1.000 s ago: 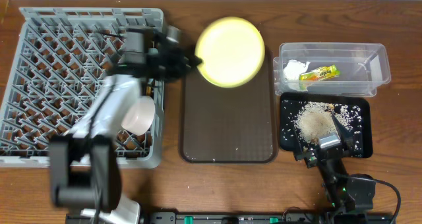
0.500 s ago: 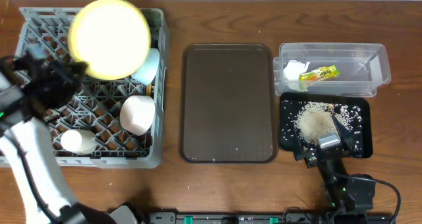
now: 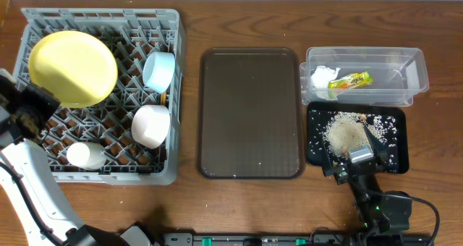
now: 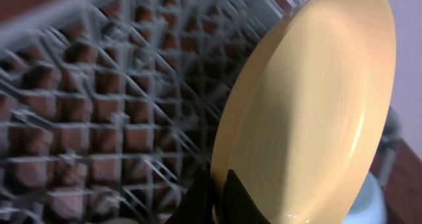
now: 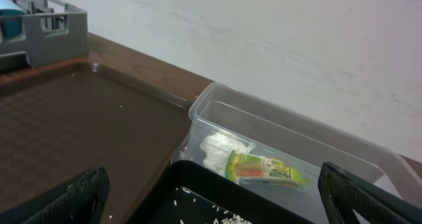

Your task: Sort waste into correct bins and load items into the dishwasher

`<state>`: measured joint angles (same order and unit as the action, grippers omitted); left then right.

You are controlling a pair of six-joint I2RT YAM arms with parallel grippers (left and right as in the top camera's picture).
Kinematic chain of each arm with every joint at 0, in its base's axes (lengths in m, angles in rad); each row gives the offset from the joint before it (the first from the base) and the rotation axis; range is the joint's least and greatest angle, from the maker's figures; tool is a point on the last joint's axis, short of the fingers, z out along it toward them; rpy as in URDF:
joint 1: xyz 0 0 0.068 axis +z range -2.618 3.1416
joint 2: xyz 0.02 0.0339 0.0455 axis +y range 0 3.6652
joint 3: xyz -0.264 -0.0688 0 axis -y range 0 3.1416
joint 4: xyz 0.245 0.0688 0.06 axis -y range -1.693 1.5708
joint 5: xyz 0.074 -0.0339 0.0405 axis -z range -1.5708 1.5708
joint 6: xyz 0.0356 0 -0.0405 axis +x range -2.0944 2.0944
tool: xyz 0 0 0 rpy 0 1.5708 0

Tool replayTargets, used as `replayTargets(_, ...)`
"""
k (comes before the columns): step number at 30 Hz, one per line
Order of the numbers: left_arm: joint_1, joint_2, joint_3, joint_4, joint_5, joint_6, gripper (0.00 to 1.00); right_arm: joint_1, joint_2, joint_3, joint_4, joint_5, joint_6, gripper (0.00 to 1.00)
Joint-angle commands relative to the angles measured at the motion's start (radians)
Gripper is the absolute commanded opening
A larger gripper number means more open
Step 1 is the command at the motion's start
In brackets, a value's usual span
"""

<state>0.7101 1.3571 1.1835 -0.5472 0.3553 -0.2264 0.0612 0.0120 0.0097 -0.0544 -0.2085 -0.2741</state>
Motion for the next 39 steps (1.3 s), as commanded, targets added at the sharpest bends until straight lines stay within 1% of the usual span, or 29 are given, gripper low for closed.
replayTargets(1, 0.002, 0.01, -0.002, 0.039, -0.114, 0.062, 0.08, -0.018, -0.006, -0.005, 0.001, -0.002, -0.011, 0.99)
replayTargets(8, 0.002, 0.104, -0.002, 0.056, -0.166, 0.149, 0.08, -0.018, -0.006, -0.005, 0.001, -0.002, -0.011, 0.99)
replayTargets(12, 0.002, 0.15, -0.002, 0.106, -0.166, 0.164, 0.08, -0.018, -0.006, -0.005, 0.001, -0.002, -0.011, 0.99)
replayTargets(18, -0.003, 0.15, -0.002, 0.153, -0.166, 0.202, 0.08, -0.018, -0.006, -0.005, 0.001, -0.002, -0.011, 0.99)
replayTargets(24, -0.052, 0.15, -0.002, 0.153, -0.169, 0.288, 0.08, -0.018, -0.006, -0.005, 0.001, -0.002, -0.011, 0.99)
replayTargets(25, -0.064, 0.15, -0.002, 0.152, -0.184, 0.298, 0.08, -0.018, -0.006, -0.005, 0.001, -0.002, -0.011, 0.99)
replayTargets(30, -0.166, 0.15, -0.002, 0.138, -0.407, 0.306, 0.08, -0.018, -0.006, -0.005, 0.001, -0.002, -0.011, 0.99)
replayTargets(34, -0.246, 0.147, -0.002, 0.137, -0.558, 0.305, 0.07, -0.018, -0.006, -0.005, 0.001, -0.002, -0.011, 0.99)
replayTargets(37, -0.295, 0.128, -0.002, 0.138, -0.589, 0.304, 0.08, -0.018, -0.006, -0.005, 0.001, -0.002, -0.011, 0.99)
replayTargets(39, -0.322, 0.101, -0.002, 0.137, -0.588, 0.299, 0.15, -0.018, -0.006, -0.005, 0.001, -0.002, -0.011, 0.99)
